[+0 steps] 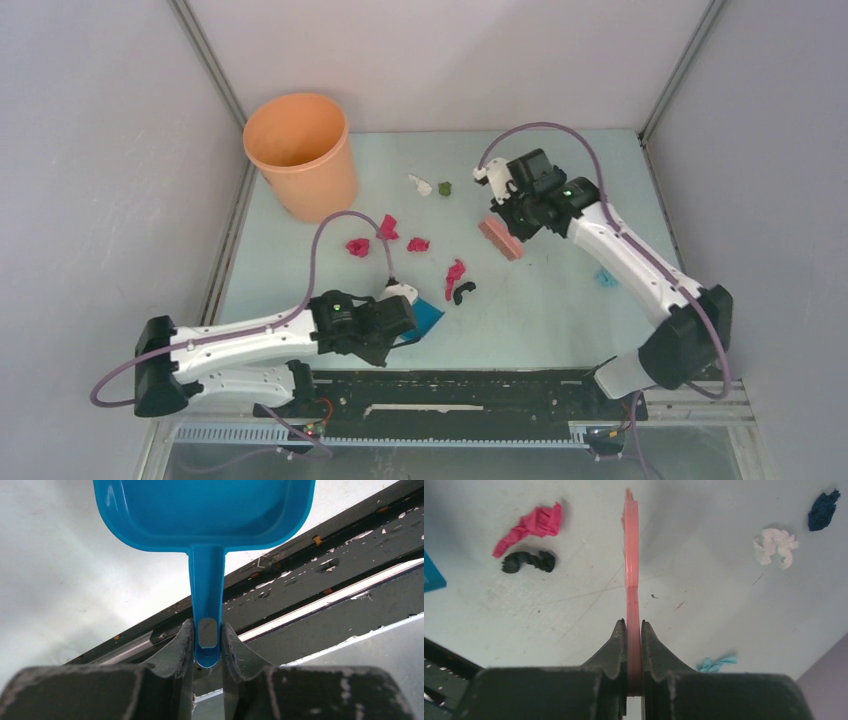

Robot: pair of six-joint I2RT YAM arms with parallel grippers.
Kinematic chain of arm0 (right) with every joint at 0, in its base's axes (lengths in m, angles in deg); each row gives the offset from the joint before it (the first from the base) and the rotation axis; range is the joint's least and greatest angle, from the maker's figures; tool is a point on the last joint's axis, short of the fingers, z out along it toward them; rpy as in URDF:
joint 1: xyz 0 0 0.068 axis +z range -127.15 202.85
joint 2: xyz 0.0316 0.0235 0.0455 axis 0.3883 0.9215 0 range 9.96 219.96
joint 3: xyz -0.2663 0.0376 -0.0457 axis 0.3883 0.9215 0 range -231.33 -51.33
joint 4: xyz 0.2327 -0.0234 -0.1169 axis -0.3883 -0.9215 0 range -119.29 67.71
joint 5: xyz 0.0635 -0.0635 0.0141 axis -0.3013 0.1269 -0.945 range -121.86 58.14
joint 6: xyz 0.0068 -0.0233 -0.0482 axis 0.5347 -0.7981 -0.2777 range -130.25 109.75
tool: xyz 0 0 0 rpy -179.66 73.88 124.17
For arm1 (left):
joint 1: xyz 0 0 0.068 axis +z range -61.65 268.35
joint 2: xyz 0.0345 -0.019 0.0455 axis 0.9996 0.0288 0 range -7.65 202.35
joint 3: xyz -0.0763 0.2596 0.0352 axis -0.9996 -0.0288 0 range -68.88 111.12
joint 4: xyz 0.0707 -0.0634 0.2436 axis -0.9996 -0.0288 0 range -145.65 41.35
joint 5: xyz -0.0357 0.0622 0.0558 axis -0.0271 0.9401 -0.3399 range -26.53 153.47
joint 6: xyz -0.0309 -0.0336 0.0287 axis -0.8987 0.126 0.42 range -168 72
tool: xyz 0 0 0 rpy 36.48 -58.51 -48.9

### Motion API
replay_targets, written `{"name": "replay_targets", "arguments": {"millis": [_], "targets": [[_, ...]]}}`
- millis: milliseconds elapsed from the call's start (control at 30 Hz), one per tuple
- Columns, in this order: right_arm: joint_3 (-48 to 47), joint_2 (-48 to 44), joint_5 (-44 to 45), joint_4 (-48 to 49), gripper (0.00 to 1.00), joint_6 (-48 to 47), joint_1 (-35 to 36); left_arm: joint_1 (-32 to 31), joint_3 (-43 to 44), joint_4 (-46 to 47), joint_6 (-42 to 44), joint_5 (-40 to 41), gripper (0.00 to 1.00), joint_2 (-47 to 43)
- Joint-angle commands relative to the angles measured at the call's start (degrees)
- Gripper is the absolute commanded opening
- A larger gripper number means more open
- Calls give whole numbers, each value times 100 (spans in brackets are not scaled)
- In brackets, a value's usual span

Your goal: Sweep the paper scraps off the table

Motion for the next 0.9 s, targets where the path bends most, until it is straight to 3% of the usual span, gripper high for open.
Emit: {"name": "replay_targets", "arguments": {"millis": [0,233,533,700,867], "targets": [[-650,569,695,-261,0,-158,268,-23,83,690,581,-403,0,517],[-941,1324,178,-582,0,361,965,-21,292,972,1016,-593,0,1352],[-929,1536,-1980,-1109,0,598,1358,258,228,1791,1281,-790,0,1919],[-918,1111,-2675,-1331,0,729,1242,254,332,1948,1331,-563,0,2115],[-1062,667,-2535,-1629,0,738,329,205,367,2128,1368,-571,0,2208]]}}
